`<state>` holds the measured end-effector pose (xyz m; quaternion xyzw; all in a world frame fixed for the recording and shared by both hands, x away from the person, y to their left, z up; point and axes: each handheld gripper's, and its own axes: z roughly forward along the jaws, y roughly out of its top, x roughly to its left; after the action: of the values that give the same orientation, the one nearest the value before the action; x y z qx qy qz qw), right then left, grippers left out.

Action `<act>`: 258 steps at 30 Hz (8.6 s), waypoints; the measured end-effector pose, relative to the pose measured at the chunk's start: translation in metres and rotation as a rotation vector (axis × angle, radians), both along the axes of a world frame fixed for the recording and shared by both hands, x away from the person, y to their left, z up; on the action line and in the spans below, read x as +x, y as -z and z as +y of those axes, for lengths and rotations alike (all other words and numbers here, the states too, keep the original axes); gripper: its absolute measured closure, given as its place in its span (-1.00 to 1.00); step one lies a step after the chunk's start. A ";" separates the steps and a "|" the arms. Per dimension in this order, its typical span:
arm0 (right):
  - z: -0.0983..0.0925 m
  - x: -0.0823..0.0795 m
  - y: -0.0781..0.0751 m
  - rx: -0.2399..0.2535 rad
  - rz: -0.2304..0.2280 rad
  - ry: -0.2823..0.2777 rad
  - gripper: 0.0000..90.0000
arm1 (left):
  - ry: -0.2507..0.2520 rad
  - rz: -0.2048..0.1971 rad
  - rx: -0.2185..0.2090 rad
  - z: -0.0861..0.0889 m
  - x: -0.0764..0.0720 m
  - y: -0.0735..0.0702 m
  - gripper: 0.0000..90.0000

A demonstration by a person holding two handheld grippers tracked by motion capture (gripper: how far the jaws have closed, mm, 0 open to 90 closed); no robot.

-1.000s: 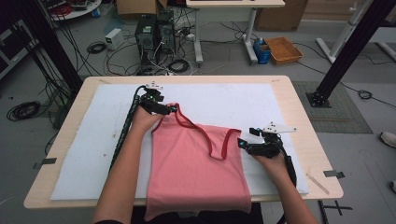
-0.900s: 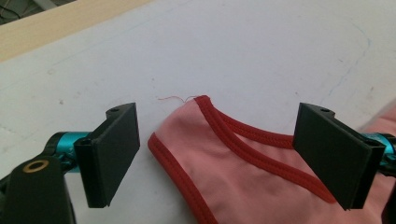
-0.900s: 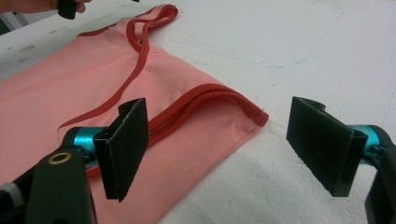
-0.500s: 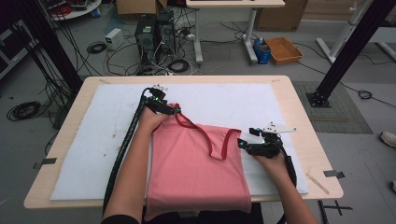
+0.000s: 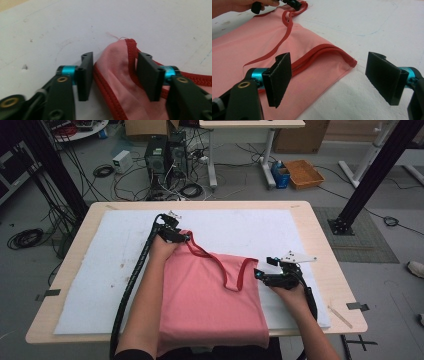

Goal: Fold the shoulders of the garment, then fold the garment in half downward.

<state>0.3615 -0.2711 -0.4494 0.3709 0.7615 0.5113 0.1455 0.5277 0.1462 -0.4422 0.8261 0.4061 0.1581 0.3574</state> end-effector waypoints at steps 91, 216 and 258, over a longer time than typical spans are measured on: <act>0.001 -0.001 0.000 -0.008 -0.008 -0.014 -0.53 | 0.210 -0.152 -0.090 0.016 -0.194 0.006 0.18; 0.008 0.042 -0.006 -0.148 0.104 -0.011 -0.54 | 0.021 -0.081 -0.189 0.071 -0.133 0.007 -0.51; 0.006 0.050 -0.011 -0.283 0.048 -0.016 0.85 | 0.142 -0.114 -0.124 0.057 -0.128 -0.002 0.87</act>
<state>0.4114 -0.2649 -0.4385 0.3525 0.8322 0.3912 0.1739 0.4002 0.2035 -0.4401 0.8188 0.3344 0.1538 0.4406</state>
